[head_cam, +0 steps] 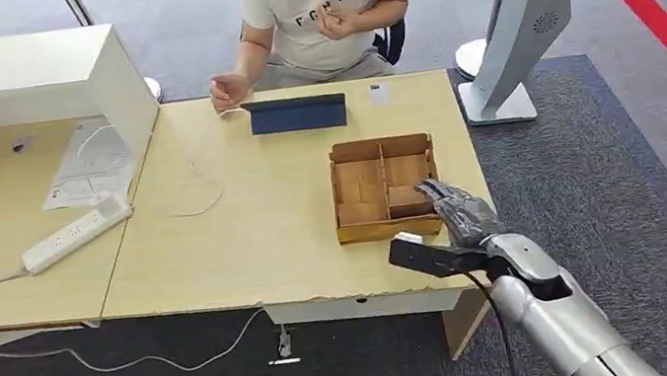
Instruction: Pass the card to the sensor for recognition and then transmit it.
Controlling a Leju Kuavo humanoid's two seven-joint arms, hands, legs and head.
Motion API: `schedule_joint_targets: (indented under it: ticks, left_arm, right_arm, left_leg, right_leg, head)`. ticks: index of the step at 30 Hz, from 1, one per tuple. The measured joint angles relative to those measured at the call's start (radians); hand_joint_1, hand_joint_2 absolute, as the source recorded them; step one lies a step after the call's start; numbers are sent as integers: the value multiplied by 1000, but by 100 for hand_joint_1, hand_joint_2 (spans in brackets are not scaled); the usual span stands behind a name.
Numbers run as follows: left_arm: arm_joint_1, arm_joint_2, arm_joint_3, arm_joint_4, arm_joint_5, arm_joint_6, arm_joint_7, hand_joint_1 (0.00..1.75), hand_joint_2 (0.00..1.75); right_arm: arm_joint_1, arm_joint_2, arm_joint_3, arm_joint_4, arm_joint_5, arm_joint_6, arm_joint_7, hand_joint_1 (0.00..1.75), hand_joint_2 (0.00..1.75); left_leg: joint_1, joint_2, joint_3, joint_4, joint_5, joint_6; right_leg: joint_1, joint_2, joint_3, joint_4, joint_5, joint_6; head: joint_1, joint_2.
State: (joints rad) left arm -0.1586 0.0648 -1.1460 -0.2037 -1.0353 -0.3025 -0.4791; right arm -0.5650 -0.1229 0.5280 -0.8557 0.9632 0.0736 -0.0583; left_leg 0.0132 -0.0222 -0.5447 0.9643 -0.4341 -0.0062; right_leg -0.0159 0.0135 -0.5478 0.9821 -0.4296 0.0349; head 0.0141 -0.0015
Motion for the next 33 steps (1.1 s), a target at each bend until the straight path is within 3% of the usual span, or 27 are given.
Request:
schedule_joint_targets:
  ticks: [14,20,22,23,24,33]
  left_arm:
    - [6,-2,18,0,10,8,12,0,0]
    - [18,-2,45,0,60,-16,49,0,0]
    - [23,0,55,2,87,-35,24,0,0]
    - [25,5,64,3,98,-40,8,0,0]
    - [26,10,73,3,105,-42,-5,0,0]
    - [39,36,139,10,175,-79,-1,0,0]
  right_arm:
    - [-4,63,2,74,15,-19,-16,0,175]
    - [-4,70,1,81,15,-21,-7,0,175]
    - [-4,71,0,81,16,-26,3,0,175]
    - [-4,71,0,80,21,-27,15,0,0]
    - [-4,71,0,77,27,-27,26,0,175]
    - [-4,69,-11,65,52,-27,46,0,175]
  left_leg:
    - [0,0,0,0,0,0]
    - [0,0,0,0,0,0]
    - [0,0,0,0,0,0]
    - [0,0,0,0,0,0]
    - [0,0,0,0,0,0]
    - [0,1,1,0,0,0]
  right_leg:
    - [0,0,0,0,0,0]
    - [0,0,-1,0,0,0]
    - [0,0,-1,0,0,0]
    - [0,0,-1,0,0,0]
    - [0,0,-1,0,0,0]
    - [0,1,-1,0,0,0]
  head:
    - [0,0]
    - [0,0]
    - [0,0]
    - [0,0]
    - [0,0]
    - [0,0]
